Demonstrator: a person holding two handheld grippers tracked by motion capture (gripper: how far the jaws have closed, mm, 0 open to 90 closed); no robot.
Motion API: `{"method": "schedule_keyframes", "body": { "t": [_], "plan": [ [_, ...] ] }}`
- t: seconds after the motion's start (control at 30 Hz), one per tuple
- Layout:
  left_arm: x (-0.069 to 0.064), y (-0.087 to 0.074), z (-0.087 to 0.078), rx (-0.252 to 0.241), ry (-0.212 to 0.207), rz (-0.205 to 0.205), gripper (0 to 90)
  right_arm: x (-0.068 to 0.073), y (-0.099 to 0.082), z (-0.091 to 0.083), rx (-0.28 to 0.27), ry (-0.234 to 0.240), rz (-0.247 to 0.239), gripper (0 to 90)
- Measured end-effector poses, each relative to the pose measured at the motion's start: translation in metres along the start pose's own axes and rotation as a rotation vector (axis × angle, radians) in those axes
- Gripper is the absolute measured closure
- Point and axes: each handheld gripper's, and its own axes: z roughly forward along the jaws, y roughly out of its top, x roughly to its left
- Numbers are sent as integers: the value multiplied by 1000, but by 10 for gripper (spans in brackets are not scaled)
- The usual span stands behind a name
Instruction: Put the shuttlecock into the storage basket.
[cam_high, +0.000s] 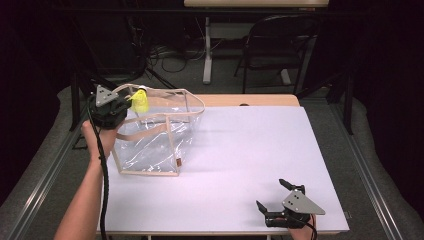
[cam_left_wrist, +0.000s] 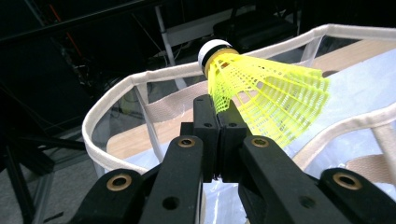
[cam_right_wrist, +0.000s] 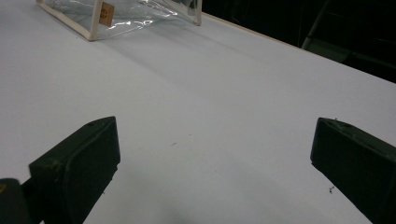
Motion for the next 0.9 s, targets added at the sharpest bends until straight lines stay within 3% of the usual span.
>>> {"method": "schedule_keyframes", "body": {
  "t": [0.9],
  "plan": [
    [-1,-3,12,73,33,7,883,1,0,-1,1,2,-1,10]
  ]
}}
